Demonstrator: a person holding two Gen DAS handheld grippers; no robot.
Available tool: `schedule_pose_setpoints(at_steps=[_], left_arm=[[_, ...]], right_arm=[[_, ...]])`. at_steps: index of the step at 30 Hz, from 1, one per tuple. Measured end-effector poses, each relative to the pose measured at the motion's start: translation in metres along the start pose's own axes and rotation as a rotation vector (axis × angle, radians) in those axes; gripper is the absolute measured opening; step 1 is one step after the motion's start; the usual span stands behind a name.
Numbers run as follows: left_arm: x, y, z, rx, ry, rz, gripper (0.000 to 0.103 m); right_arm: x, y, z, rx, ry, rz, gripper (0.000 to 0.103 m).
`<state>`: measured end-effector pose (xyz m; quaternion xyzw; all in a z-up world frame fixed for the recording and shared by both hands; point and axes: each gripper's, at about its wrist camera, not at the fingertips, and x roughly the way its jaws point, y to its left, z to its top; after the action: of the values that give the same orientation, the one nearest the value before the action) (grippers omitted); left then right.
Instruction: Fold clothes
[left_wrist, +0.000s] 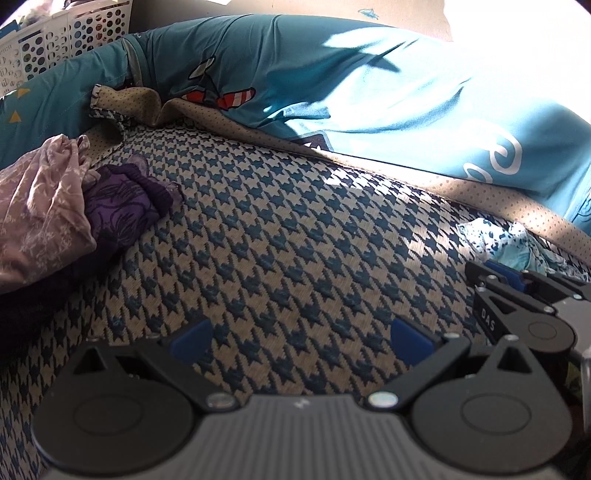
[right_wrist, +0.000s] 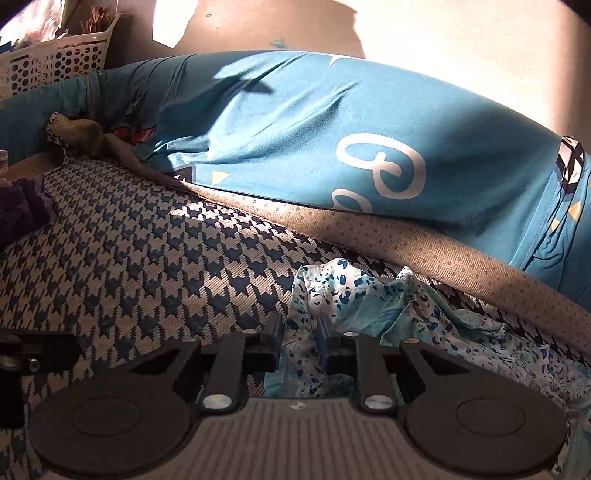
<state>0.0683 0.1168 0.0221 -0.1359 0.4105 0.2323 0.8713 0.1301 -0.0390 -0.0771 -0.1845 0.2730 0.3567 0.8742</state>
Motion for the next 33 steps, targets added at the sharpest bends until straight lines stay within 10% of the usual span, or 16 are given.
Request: schedule_pose_setpoints(at_steps=[20, 33], left_arm=[[-0.004, 0.019, 0.010, -0.073, -0.042, 0.055, 0.103], [-0.007, -0.003, 0.001, 0.015, -0.044, 0.008, 0.103]], right_arm=[[-0.001, 0.008, 0.021, 0.162, -0.050, 0.226, 0.010], [-0.016, -0.090, 0.007, 0.313, -0.080, 0.003, 0.010]])
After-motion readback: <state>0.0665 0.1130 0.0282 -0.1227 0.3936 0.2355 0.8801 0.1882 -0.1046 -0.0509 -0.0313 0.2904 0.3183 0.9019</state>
